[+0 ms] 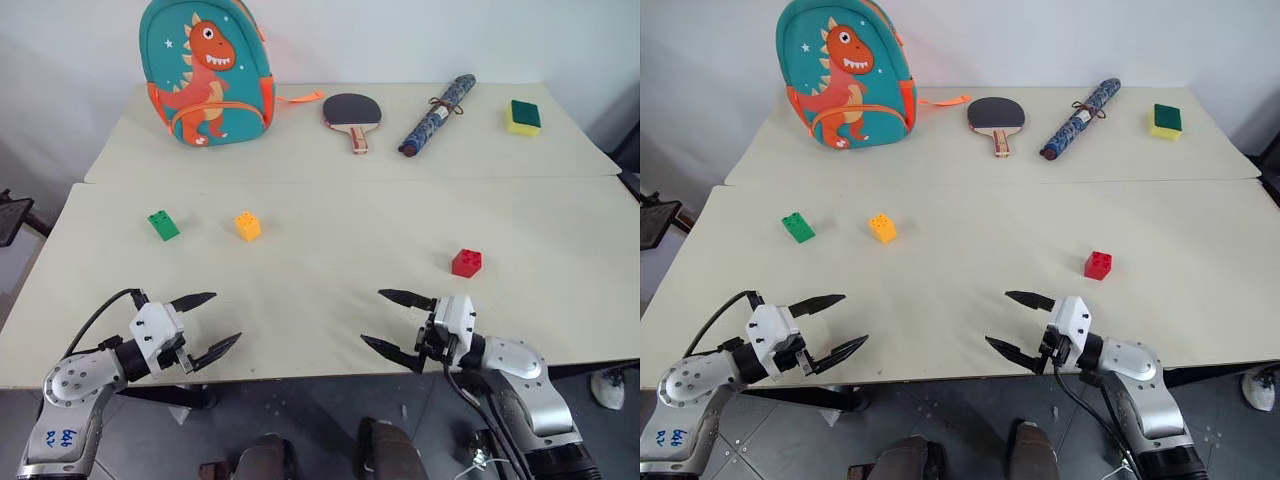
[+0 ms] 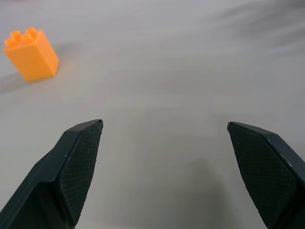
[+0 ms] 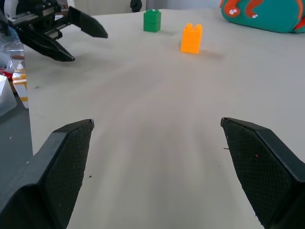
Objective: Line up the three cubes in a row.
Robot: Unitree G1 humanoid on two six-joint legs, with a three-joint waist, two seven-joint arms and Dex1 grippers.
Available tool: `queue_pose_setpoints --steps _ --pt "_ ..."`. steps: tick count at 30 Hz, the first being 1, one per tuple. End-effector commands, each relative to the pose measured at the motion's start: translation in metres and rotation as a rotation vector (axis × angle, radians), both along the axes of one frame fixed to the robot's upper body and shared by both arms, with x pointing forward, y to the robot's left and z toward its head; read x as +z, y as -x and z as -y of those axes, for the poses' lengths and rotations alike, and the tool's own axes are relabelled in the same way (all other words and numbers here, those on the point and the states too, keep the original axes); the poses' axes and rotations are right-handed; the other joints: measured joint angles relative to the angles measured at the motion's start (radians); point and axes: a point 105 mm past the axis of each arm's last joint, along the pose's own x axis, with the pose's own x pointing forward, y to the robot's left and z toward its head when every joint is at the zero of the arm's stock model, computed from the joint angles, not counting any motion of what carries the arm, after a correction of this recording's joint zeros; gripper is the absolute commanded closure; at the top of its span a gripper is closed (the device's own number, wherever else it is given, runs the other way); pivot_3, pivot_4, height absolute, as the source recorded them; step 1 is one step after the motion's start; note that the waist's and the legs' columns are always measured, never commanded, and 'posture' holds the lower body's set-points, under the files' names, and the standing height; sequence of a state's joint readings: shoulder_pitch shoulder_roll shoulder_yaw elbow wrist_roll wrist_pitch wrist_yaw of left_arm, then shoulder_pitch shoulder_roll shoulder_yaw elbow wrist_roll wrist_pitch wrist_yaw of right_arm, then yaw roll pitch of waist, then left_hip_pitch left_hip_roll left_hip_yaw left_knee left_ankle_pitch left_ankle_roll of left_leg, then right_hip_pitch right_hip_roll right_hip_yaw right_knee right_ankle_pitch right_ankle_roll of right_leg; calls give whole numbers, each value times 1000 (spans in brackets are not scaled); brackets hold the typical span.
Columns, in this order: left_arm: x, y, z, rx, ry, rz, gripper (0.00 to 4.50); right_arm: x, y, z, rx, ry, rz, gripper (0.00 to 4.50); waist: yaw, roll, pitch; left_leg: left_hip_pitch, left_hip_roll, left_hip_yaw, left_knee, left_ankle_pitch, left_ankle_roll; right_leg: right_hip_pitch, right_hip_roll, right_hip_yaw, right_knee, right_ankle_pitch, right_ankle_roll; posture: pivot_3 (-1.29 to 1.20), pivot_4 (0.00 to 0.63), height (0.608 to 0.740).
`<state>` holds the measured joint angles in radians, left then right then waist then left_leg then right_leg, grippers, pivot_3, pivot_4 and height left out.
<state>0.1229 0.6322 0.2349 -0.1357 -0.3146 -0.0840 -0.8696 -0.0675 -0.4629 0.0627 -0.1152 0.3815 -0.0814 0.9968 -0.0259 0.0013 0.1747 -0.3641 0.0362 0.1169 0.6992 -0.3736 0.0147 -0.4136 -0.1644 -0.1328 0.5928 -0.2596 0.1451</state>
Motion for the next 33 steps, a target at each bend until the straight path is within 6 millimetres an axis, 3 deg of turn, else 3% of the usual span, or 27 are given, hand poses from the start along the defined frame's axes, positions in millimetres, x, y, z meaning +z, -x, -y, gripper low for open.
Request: queue_pose_setpoints --steps 1,5,10,15,16,19,20,22,24,28,31,33 --pt "10 -3 -6 24 20 38 41 9 1 -3 16 6 37 0 0 0 0 0 0 0 0 0 0 0 0 0 0 0 0 0 150 740" --pt "23 -7 1 3 116 62 41 19 -3 1 -34 -29 71 0 1 0 0 0 0 0 0 0 0 0 0 0 0 0 0 0 150 740" --pt "38 -13 35 -157 224 50 41 42 7 40 -251 -91 155 0 28 0 0 0 0 -1 1 0 0 0 0 0 0 0 1 0 150 740" --pt "36 -15 70 -394 114 27 41 72 29 109 -636 -142 240 0 40 0 0 -1 -1 0 1 0 0 1 0 0 -1 0 1 0 150 740" --pt "36 -15 73 -417 100 31 41 71 34 125 -725 -136 245 0 41 0 -1 -1 -1 1 1 0 0 1 0 0 -1 0 1 0 150 740" --pt "31 -18 86 -452 73 8 41 48 57 202 -1111 -134 201 0 40 0 -1 0 -1 1 0 0 0 1 0 0 -1 0 1 0 150 740" --pt "32 -19 90 -458 89 -2 41 39 64 216 -1176 -126 174 0 40 0 -1 0 -1 1 0 0 0 1 0 0 -1 0 1 0 150 740" --pt "33 -19 97 -477 100 -9 41 19 68 219 -1167 -37 124 0 36 0 -1 0 -1 2 0 0 0 1 0 1 -2 0 1 0 150 740" --pt "31 -19 100 -484 105 -22 41 13 62 212 -1112 -30 94 0 27 0 -1 1 -1 2 0 0 0 1 0 1 -2 0 1 0 150 740" --pt "29 -20 100 -471 123 -28 41 32 28 201 -1070 -116 58 0 -7 2 -1 7 -1 2 -1 0 2 3 0 10 -2 0 0 0 150 740" --pt "34 -23 95 -439 141 -24 41 45 -2 175 -1005 -194 -68 0 -5 2 -1 11 0 3 -1 0 2 4 0 13 1 0 0 0 150 740" --pt "35 -25 93 -425 140 -23 41 46 -11 165 -992 -180 -133 0 0 3 -1 10 0 3 0 0 2 3 0 13 2 0 0 0 150 740"
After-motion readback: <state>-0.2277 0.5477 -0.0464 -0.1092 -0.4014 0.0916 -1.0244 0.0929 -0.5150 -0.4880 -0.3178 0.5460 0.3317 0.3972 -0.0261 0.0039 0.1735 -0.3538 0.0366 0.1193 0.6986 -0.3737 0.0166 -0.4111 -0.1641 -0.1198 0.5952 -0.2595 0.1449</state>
